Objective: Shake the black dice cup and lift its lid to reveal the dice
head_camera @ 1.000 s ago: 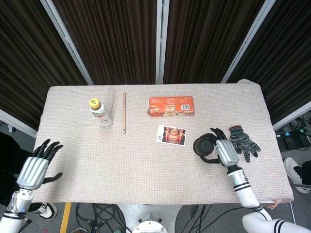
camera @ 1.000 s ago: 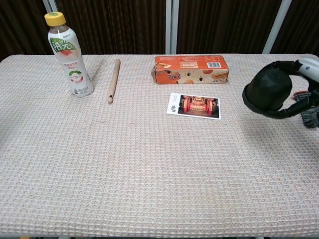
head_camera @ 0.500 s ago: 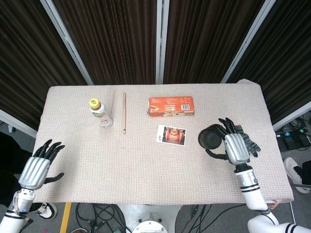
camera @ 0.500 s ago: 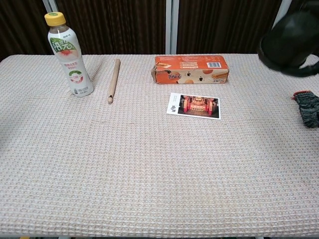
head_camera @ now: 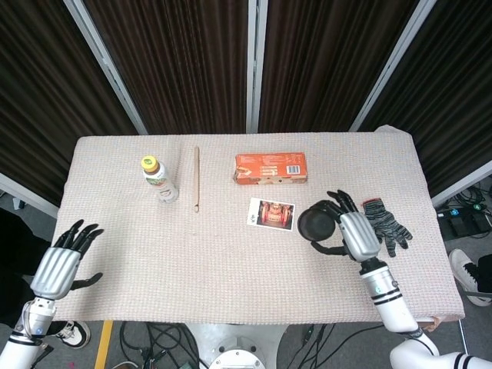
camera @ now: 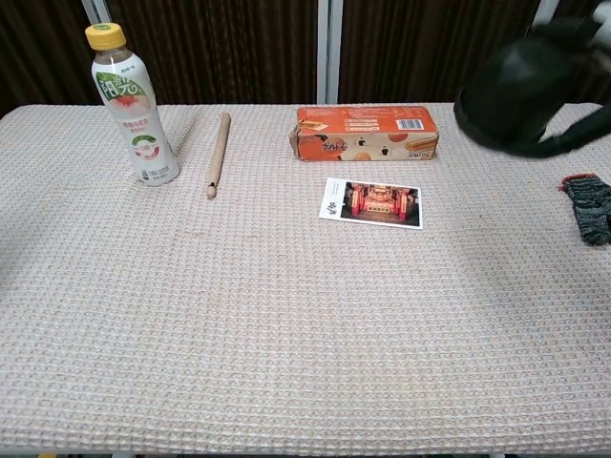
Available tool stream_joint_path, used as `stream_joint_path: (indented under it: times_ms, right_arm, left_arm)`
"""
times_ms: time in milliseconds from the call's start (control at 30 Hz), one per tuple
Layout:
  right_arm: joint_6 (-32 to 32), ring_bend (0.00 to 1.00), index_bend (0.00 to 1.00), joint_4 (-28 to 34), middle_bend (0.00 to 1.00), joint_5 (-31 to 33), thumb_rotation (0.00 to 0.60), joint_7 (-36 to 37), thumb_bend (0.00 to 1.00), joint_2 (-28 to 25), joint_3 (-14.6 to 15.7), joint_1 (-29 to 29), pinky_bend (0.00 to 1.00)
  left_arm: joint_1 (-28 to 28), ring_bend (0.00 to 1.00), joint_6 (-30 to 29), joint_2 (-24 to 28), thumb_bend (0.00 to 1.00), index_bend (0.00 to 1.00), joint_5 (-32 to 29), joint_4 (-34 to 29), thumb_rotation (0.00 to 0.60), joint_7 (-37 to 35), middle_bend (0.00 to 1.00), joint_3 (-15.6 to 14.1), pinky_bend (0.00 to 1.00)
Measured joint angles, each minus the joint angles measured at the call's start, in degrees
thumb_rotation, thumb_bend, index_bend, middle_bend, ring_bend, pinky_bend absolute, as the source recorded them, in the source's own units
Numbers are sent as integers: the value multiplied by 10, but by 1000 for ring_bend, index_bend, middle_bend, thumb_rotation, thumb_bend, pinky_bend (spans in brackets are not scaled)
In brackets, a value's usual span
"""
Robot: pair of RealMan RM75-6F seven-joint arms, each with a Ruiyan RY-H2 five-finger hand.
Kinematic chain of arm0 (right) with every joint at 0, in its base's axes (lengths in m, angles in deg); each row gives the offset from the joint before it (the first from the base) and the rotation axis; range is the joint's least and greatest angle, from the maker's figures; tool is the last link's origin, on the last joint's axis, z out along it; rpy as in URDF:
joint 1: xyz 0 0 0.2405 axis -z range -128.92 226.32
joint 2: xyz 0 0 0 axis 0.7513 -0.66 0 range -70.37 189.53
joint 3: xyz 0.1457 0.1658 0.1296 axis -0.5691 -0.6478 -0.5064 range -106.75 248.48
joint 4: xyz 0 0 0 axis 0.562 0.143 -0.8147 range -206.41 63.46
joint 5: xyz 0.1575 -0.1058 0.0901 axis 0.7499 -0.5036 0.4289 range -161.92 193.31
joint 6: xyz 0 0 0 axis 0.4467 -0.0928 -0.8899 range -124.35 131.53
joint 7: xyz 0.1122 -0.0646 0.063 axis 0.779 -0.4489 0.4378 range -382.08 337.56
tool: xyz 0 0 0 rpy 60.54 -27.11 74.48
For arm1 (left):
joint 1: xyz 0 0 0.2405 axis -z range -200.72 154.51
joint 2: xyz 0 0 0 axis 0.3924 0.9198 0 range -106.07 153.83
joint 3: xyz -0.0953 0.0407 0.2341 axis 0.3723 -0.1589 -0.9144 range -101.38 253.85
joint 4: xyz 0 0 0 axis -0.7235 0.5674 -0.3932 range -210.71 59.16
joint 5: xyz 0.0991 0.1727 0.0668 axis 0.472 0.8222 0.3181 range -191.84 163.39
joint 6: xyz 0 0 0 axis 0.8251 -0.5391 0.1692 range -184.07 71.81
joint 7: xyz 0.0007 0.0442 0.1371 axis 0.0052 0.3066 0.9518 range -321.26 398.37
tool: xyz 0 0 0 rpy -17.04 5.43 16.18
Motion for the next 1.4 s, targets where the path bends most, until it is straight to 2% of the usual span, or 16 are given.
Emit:
stream_joint_path:
  times_ms: [133,233,300,533,600,700,833,933,1200,1267,1400]
  right_arm:
    - [-104,88,343,25,436,-42,600,24,147,-12,1,13,0]
    - [-115,87,343,9,435,-25,600,27,149,-8,4,12,0]
    - [-94,86,343,-16,435,4,600,17,152,2,5,8,0]
    - [102,85,342,-173,435,179,600,-36,157,61,9,-13,0]
    - [127,85,343,-188,435,194,600,-40,157,67,9,-14,0]
    - [123,85,342,-182,435,183,600,-49,158,70,10,-13,0]
    - [56,85,342,-162,435,163,600,-66,157,74,13,-15,0]
    - [35,85,342,-146,435,155,600,-82,158,90,13,-26,0]
    - [94,87,343,-88,436,134,600,-169,158,198,-8,-116,0]
    - [83,87,343,-80,436,130,600,-181,158,195,-10,-116,0]
    - [59,85,345,-84,435,139,600,-180,157,140,-8,-83,0]
  left_arm:
    - [1,0,1,0,124,167,2,-2,600,4,119,-2,192]
    - [0,0,1,1,124,167,0,-2,600,1,119,-1,192]
    - [-1,0,-1,2,124,167,-1,-1,600,-2,119,-1,192]
    - [-2,0,-11,5,123,167,-1,1,600,-6,119,3,192]
    - [-2,0,-16,5,123,167,1,2,600,-9,119,5,192]
    - [-4,0,-22,3,123,167,3,6,600,-14,119,6,192]
    - [-6,0,-24,0,123,167,0,15,600,-23,119,7,192]
    - [-8,0,-25,0,123,167,-3,21,600,-33,119,8,192]
    - [-10,0,-27,4,123,167,-6,31,600,-52,119,9,192]
    - [-10,0,-27,4,123,167,-6,37,600,-56,119,8,192]
    - [-10,0,-21,-1,123,167,-7,44,600,-58,119,6,192]
